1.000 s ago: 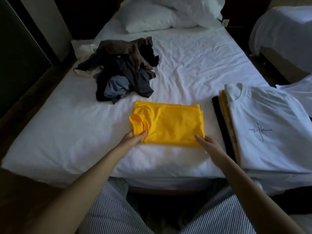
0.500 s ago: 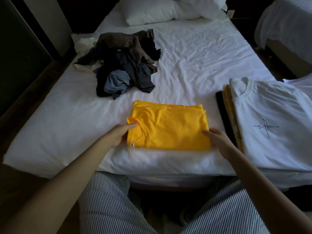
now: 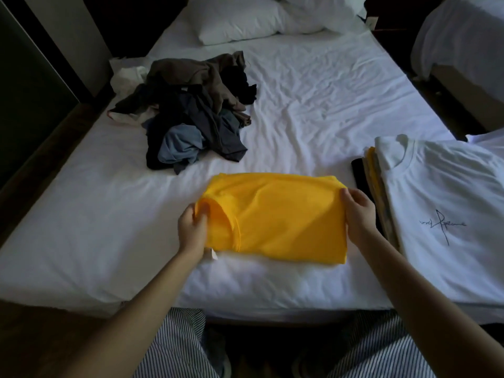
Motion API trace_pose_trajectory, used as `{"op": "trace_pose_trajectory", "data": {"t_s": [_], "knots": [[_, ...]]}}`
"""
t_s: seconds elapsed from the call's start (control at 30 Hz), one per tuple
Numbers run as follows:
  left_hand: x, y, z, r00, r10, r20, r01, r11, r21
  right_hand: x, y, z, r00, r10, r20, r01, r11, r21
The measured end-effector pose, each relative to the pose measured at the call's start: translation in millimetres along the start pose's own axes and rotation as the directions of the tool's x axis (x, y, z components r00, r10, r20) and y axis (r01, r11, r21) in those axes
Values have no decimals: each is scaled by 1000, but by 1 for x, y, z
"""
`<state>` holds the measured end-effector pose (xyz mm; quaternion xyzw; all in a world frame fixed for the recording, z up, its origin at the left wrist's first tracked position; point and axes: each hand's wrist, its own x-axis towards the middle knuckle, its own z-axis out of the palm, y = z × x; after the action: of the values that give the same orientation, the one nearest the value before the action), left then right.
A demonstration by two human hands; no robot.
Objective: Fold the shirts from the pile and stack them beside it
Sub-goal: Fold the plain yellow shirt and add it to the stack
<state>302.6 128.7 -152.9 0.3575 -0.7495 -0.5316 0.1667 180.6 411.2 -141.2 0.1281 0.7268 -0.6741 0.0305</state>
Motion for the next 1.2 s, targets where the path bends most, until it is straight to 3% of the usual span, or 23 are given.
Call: {"op": "trace_pose_trajectory", "data": {"t_s": [0.1,0.17,0.23,0.3,0.37,0.43,0.5,0.57,0.63,0.73,0.83,0.87,0.93,1.0,1.07,1.13,1.2], "knots": [[-2,-18,-2,990,-130,48,128,991,45,-2,12,-1,982,172,73,-171,985,-17],[9,-2,-2,954,-280,104,289,953,-92,1,9,0,958,252,135,-254,967,1],[21,21,-5,879,-398,264,464,844,-271,8,3,1,943,271,196,-276,961,0],[33,39,-7,818,-419,393,550,768,-327,14,0,4,943,258,209,-257,966,-32],[45,49,-3,790,-391,472,557,780,-287,18,1,7,957,232,173,-223,972,-71],[54,54,5,789,-363,495,485,863,-139,19,3,10,972,196,129,-185,978,-96],[61,55,15,880,-286,380,317,948,-21,20,2,13,987,131,97,-123,989,-84],[65,53,23,971,-112,213,111,994,19,21,3,15,995,76,70,-71,995,-69],[69,46,28,994,-9,107,-9,987,163,25,5,18,997,80,10,-79,995,-64],[72,41,35,984,-116,138,36,876,481,35,2,23,995,98,-10,-98,974,-205],[78,49,39,985,-24,173,-57,891,451,40,-13,27,993,9,120,25,959,-283],[81,52,38,970,20,242,-127,891,435,40,-17,27,982,-7,190,69,943,-325],[87,51,35,923,-21,383,-168,875,453,41,-20,25,958,-16,286,152,875,-459],[94,48,31,884,-62,462,-193,853,485,44,-17,24,960,-22,279,160,861,-482],[100,51,31,869,21,495,-261,868,422,47,-16,24,968,-33,248,145,882,-449],[100,62,35,886,84,456,-253,912,323,49,-17,25,981,-26,194,101,917,-387],[104,69,46,941,95,325,-190,943,273,52,-18,28,992,24,123,12,958,-286]]}}
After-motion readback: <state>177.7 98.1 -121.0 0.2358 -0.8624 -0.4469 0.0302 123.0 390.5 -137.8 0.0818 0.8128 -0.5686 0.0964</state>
